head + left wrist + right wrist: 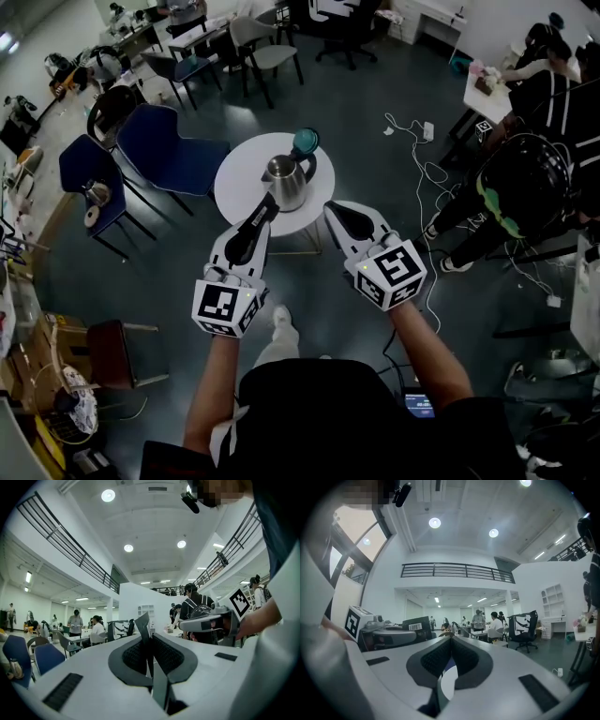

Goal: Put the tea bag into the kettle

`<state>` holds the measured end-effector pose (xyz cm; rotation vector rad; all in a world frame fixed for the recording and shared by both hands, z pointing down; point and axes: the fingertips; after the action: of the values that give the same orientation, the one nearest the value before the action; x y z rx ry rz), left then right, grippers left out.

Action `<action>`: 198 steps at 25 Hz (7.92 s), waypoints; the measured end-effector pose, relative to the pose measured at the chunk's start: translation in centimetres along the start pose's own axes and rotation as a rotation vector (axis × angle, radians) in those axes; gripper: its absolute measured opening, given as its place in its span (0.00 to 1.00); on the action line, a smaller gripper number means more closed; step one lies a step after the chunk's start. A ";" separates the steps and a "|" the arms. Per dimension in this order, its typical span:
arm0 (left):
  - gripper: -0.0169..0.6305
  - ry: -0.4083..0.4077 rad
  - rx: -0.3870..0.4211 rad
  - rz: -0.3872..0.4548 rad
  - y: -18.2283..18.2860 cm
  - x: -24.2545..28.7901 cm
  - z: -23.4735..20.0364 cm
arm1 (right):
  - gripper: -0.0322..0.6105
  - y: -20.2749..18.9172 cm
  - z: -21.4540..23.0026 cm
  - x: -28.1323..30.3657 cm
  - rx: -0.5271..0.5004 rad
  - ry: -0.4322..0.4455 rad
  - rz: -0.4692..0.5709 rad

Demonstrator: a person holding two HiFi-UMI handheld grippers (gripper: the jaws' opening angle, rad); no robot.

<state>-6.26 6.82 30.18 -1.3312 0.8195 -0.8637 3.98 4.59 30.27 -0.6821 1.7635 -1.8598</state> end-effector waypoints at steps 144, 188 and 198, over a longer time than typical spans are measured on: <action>0.11 -0.668 0.664 -1.086 -34.8 35.3 -14.9 | 0.08 -22.0 26.3 20.0 0.272 -0.034 -0.370; 0.05 -0.419 0.408 -0.647 -19.5 31.3 -14.8 | 0.08 -13.3 23.5 21.9 0.124 -0.041 -0.306; 0.05 -0.241 0.148 -0.467 -15.4 27.8 -16.9 | 0.08 -10.2 21.1 23.7 0.091 -0.046 -0.262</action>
<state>-9.36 -26.24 44.05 -1.4830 0.2508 -1.0759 -0.25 -26.31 42.05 -0.9503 1.6126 -2.0627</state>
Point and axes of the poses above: the fingertips, and each gripper's own axes: x forward along the fingers, z to its right, y out of its top, and after that the axes turned 5 degrees about y, right-handed
